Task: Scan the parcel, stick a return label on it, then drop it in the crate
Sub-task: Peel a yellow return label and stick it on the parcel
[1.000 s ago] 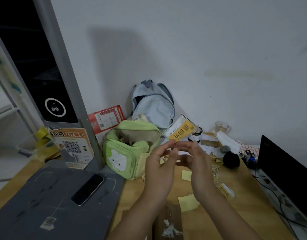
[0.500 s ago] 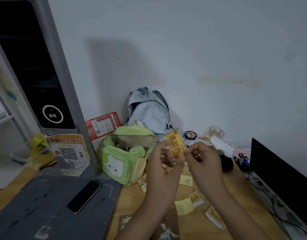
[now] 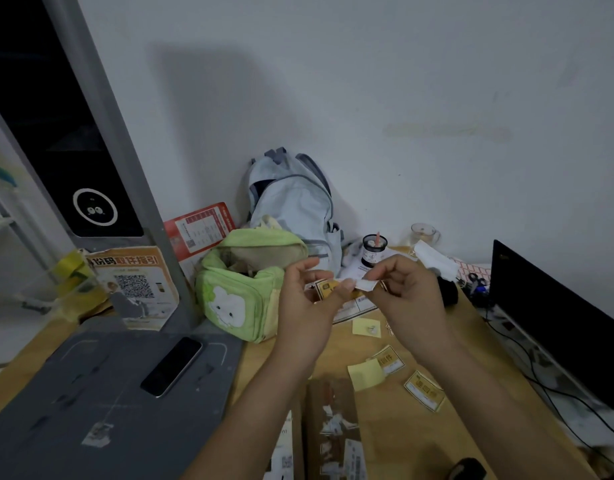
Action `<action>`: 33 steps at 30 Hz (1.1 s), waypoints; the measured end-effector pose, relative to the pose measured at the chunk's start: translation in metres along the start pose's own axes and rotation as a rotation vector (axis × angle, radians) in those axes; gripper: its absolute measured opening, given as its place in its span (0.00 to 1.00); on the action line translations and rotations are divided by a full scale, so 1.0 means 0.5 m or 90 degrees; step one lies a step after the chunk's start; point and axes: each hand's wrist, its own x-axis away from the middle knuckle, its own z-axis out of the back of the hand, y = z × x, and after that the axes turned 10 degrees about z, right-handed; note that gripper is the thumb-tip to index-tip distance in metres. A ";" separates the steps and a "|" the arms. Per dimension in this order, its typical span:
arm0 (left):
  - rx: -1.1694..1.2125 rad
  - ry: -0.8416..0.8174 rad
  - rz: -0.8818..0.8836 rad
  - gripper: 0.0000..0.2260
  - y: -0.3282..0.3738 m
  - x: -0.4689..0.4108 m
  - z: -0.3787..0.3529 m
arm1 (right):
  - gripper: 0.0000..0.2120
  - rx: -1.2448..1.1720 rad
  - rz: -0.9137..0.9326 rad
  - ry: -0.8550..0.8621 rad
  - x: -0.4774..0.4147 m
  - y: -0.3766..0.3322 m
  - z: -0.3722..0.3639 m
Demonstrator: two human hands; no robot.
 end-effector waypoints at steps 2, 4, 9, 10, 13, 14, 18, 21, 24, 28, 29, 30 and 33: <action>0.019 0.018 0.003 0.18 -0.008 0.000 0.000 | 0.08 -0.027 -0.026 0.037 0.004 0.005 -0.003; 0.027 0.022 0.003 0.17 -0.017 -0.004 0.002 | 0.07 -0.050 -0.055 0.060 0.005 0.015 -0.007; 0.032 0.092 0.018 0.15 -0.045 -0.023 0.011 | 0.07 -0.068 -0.112 0.078 0.008 0.033 -0.024; 0.027 0.096 0.021 0.13 -0.053 -0.027 0.013 | 0.07 -0.057 -0.122 0.083 0.009 0.039 -0.027; -0.004 0.075 0.052 0.11 -0.078 -0.033 0.018 | 0.07 -0.035 -0.155 0.099 0.011 0.063 -0.031; -0.009 0.067 0.068 0.12 -0.090 -0.034 0.020 | 0.08 -0.033 -0.162 0.104 0.012 0.075 -0.032; -0.013 0.103 0.114 0.17 -0.144 -0.043 0.034 | 0.06 -0.015 -0.210 0.080 0.028 0.136 -0.040; -0.036 0.102 0.174 0.13 -0.201 -0.049 0.042 | 0.08 0.001 -0.292 0.062 0.052 0.202 -0.051; -0.144 0.107 0.257 0.14 -0.281 -0.056 0.046 | 0.10 0.050 -0.377 0.018 0.084 0.274 -0.067; -0.324 0.042 0.268 0.13 -0.380 -0.059 0.061 | 0.07 0.133 -0.437 -0.046 0.120 0.360 -0.080; -0.394 0.030 0.260 0.14 -0.403 -0.059 0.065 | 0.06 0.156 -0.443 -0.063 0.127 0.377 -0.080; -0.466 0.029 0.265 0.16 -0.418 -0.059 0.069 | 0.06 0.182 -0.445 -0.081 0.133 0.393 -0.081; -0.594 0.032 0.264 0.19 -0.453 -0.059 0.077 | 0.08 0.274 -0.446 -0.157 0.144 0.434 -0.080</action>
